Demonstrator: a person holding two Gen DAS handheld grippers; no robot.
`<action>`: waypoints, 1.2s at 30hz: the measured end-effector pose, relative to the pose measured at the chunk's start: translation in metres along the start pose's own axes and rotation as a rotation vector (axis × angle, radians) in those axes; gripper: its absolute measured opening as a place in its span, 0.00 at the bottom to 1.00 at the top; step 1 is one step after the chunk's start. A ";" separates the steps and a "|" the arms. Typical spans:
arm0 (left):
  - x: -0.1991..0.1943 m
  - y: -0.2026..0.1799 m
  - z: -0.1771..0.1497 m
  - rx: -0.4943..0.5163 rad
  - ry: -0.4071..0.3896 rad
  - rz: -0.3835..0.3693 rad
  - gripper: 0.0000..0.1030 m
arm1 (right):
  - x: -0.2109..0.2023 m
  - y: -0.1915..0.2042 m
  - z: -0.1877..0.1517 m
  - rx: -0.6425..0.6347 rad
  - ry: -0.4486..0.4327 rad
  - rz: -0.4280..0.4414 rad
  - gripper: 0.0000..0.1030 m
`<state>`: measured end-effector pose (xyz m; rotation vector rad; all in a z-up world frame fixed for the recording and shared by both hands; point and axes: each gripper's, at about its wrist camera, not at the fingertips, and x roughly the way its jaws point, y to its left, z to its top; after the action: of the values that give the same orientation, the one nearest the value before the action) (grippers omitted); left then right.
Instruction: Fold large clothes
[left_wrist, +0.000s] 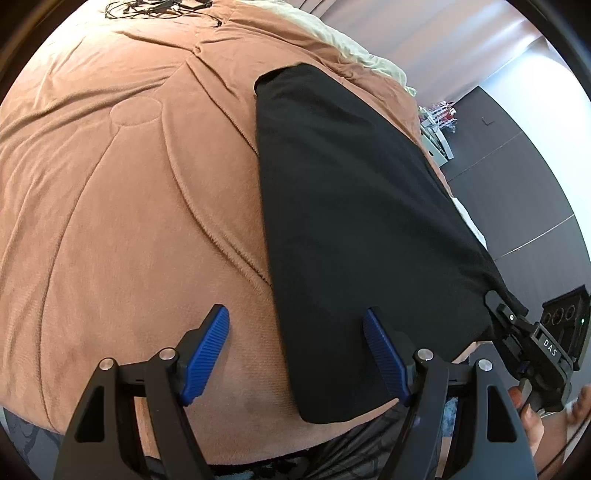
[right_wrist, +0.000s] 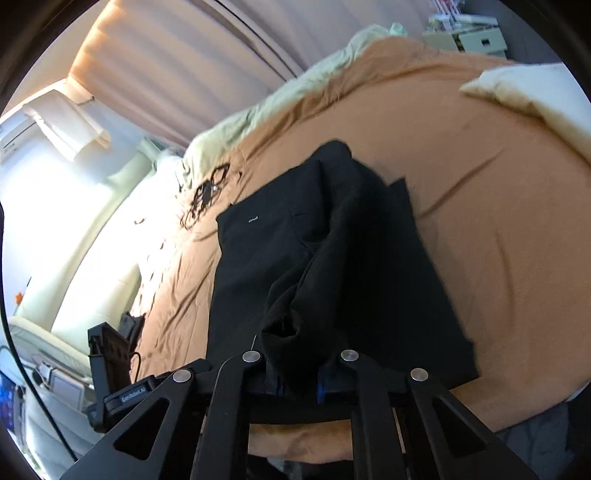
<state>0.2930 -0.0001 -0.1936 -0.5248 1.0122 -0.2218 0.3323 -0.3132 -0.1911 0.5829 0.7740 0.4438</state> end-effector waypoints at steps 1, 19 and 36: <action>-0.001 -0.002 0.001 0.002 -0.004 0.003 0.74 | -0.006 -0.006 -0.001 0.013 -0.012 -0.002 0.11; 0.032 -0.025 0.004 0.067 0.063 0.000 0.74 | -0.014 -0.080 -0.018 0.165 0.028 0.005 0.30; 0.032 -0.021 0.021 0.073 0.045 -0.011 0.74 | -0.027 -0.102 -0.026 0.161 0.059 -0.057 0.45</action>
<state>0.3286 -0.0243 -0.1979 -0.4607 1.0412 -0.2808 0.3113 -0.3976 -0.2568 0.6985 0.8866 0.3494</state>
